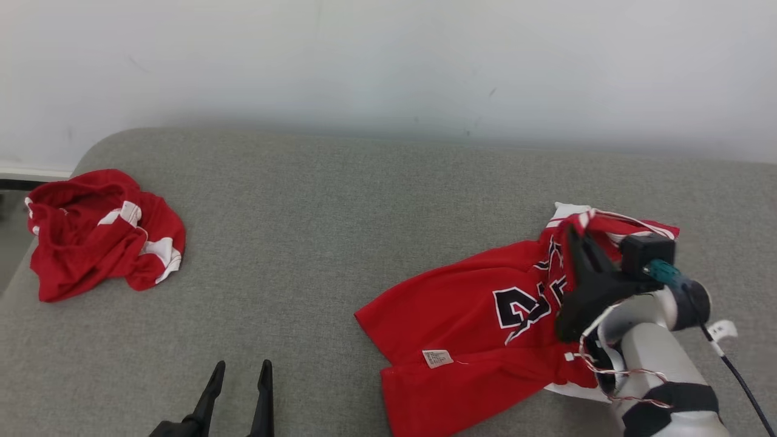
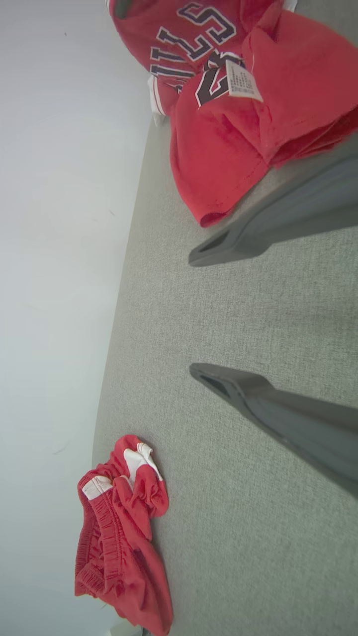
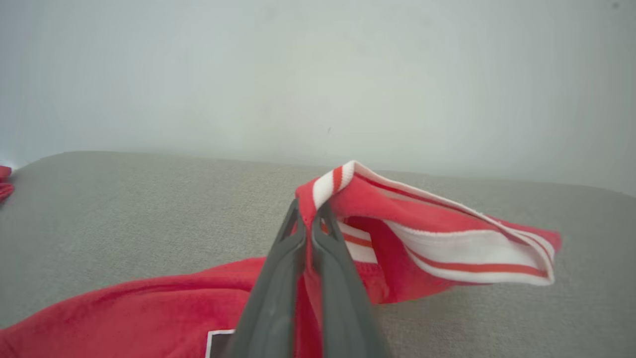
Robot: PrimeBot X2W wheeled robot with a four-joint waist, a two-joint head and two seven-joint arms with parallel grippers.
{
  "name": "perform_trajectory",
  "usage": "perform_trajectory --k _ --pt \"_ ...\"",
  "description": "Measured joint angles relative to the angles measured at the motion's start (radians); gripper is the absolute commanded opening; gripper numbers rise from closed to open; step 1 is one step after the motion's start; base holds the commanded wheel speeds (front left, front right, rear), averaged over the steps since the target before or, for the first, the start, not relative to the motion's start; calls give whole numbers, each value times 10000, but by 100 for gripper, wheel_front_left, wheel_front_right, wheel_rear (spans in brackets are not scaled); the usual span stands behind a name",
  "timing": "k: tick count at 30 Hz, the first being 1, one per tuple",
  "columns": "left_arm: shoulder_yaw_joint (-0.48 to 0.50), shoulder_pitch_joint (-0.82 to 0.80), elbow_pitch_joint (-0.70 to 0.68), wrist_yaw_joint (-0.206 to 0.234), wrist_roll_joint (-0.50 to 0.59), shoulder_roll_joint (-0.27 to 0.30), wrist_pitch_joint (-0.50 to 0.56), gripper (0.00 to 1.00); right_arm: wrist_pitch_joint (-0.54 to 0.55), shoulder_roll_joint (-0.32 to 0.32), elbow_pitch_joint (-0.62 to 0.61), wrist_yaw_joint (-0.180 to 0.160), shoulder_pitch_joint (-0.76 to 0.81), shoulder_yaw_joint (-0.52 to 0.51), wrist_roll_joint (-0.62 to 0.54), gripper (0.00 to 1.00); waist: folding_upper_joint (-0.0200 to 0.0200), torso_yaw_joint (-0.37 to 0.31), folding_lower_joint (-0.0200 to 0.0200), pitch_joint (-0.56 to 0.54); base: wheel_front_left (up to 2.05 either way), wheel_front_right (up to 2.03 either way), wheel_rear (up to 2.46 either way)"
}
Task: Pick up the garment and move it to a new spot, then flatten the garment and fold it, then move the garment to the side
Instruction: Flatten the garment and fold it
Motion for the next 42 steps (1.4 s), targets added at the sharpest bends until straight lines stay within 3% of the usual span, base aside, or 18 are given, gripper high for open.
perform_trajectory --k 8,9,10,16,21,31,36,42 --pt "-328 -209 136 -2 -67 -4 0 100 -449 397 2696 0 -1255 1129 -165 0 0 601 0 79 0 0 0" --pt "-320 -225 140 -2 -73 -2 0 100 -591 424 2970 0 -1337 1197 -182 97 0 665 0 77 0 0 0" --pt "-316 -225 142 -2 -75 0 0 100 -740 454 3206 0 -1426 1233 -128 100 0 719 0 71 0 0 0" --pt "-146 -85 121 8 -56 0 0 100 -1260 612 3699 0 -1679 1645 648 100 0 635 0 11 0 0 0" --pt "-48 -10 69 12 -2 -4 0 100 -1519 566 2926 0 -1772 2150 1856 100 0 235 0 -65 0 0 0" --pt "157 120 -56 19 46 -2 0 100 -1419 -842 779 0 -315 2876 3421 100 0 -546 0 -27 0 0 0" --pt "221 129 -81 10 94 -4 0 100 -1457 -1547 -36 0 698 2322 3655 100 0 -718 -1 8 0 0 0" --pt "240 127 -100 4 138 -4 0 100 -1175 -1645 -744 0 2318 1131 3894 100 0 -707 -2 89 0 0 0"
